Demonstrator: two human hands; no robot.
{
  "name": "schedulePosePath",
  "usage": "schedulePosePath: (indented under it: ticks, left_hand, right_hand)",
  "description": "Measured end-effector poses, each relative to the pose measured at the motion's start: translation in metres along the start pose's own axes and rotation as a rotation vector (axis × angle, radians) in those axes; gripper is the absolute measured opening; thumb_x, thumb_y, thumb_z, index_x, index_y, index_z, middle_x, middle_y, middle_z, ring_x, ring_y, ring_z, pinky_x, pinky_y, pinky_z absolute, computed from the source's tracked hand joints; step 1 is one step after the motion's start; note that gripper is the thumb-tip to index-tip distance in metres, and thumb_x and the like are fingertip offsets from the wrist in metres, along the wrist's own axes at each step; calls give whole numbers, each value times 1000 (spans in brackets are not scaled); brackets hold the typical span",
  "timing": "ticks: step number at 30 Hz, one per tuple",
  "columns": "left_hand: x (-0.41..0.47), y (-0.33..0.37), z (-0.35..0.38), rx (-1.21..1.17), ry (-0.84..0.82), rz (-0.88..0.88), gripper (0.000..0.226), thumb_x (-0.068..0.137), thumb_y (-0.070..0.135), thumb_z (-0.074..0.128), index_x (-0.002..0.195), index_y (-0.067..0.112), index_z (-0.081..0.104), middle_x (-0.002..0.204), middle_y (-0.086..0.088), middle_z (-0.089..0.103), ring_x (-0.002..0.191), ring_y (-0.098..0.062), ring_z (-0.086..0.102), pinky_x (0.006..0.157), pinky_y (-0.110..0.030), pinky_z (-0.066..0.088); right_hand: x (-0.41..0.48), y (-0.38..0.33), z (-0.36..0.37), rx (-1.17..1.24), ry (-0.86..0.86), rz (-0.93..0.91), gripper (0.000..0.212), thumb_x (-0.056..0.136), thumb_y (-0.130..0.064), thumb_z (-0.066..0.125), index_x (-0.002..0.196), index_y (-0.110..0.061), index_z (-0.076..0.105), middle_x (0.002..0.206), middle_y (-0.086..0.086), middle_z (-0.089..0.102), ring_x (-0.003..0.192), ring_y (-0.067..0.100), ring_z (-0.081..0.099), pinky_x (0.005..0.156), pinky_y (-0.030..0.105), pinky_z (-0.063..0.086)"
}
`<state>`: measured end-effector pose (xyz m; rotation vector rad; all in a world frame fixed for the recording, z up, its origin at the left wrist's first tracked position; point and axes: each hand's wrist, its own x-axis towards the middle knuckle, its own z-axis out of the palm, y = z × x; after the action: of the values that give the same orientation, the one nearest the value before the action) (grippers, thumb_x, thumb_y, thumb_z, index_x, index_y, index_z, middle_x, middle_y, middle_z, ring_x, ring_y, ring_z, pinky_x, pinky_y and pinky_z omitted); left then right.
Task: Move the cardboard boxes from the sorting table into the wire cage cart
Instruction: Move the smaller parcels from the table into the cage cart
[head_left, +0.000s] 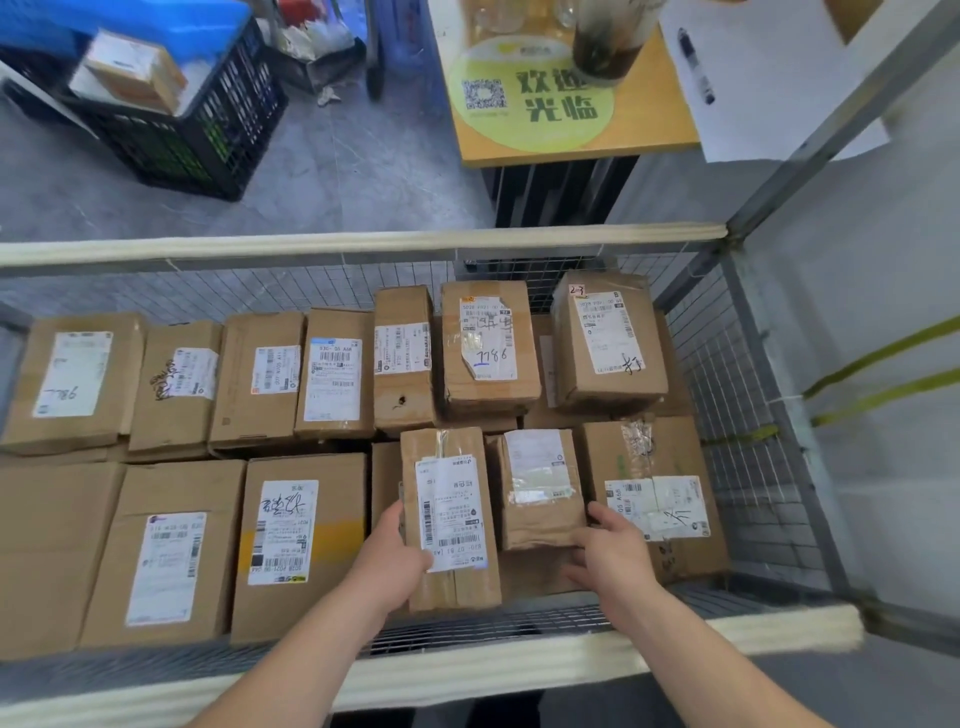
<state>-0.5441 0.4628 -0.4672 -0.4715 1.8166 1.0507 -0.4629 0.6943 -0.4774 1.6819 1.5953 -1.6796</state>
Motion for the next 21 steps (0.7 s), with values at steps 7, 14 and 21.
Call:
schedulePosePath:
  ticks: [7, 14, 21]
  left_hand:
    - [-62, 64, -8, 321, 62, 294, 72, 93, 20, 69, 154, 21, 31, 149, -1, 48, 119, -11, 52, 87, -22, 48]
    - [-140, 151, 11, 767, 82, 757, 77, 90, 49, 60, 156, 33, 24, 162, 11, 24, 145, -13, 32, 112, -35, 37]
    - [-226, 224, 51, 1061, 36, 1274, 74, 91, 60, 48, 155, 27, 28, 160, 7, 29, 148, -13, 23, 117, -38, 29]
  right_hand:
    - [-71, -46, -34, -101, 84, -187, 52, 100, -12, 57, 150, -24, 45, 147, 8, 52, 111, 27, 63, 91, 41, 58]
    - [-171, -98, -85, -304, 248, -519, 57, 99, -33, 61, 152, -24, 42, 153, -6, 47, 140, 15, 43, 113, 33, 36]
    - [-265, -99, -145, -333, 546, -599, 62, 96, -43, 62, 152, -23, 45, 155, -6, 45, 143, 11, 39, 118, 29, 30]
